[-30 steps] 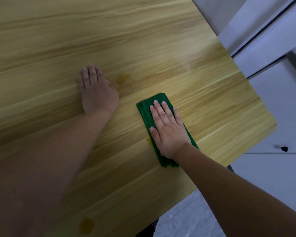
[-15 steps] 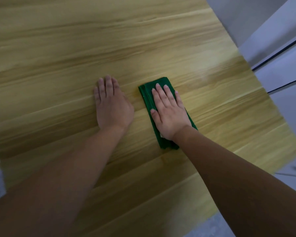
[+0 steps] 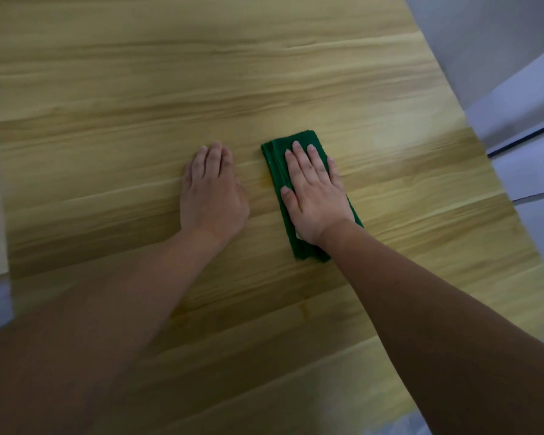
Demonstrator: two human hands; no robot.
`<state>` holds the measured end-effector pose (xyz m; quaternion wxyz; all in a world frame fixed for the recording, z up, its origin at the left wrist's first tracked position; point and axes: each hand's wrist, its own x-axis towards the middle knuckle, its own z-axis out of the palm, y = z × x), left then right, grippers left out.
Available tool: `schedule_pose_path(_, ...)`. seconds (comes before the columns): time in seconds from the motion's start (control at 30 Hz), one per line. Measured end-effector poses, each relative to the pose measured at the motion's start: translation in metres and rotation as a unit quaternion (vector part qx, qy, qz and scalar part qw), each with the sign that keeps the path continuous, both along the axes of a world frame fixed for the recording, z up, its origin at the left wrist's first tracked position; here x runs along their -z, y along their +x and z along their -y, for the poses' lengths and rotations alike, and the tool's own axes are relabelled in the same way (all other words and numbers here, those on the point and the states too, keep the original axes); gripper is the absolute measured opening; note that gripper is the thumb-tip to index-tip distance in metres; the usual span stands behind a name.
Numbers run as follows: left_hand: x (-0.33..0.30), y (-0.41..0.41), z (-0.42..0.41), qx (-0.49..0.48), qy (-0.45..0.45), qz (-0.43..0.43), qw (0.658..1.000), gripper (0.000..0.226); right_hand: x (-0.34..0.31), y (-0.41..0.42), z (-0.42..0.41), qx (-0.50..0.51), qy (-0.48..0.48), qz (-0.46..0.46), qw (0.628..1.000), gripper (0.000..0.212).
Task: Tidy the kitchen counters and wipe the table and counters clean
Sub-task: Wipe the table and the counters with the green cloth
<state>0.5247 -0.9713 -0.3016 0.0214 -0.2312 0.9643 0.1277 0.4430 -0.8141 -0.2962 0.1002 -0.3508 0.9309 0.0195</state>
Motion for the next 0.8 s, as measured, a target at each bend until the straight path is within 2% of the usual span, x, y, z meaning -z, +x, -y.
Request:
schedule_pose_path(0.17, 0.000, 0.015, 0.035, 0.042, -0.060, 0.034, 0.997, 0.061, 0.001, -0.001, 0.001, -0.007, 0.002, -0.004, 1.000, 0.061)
schedule_pose_path(0.8, 0.006, 0.020, 0.043, 0.052, -0.014, -0.008, 0.999, 0.060, 0.001, 0.021, 0.027, -0.017, 0.004, -0.005, 1.000, 0.061)
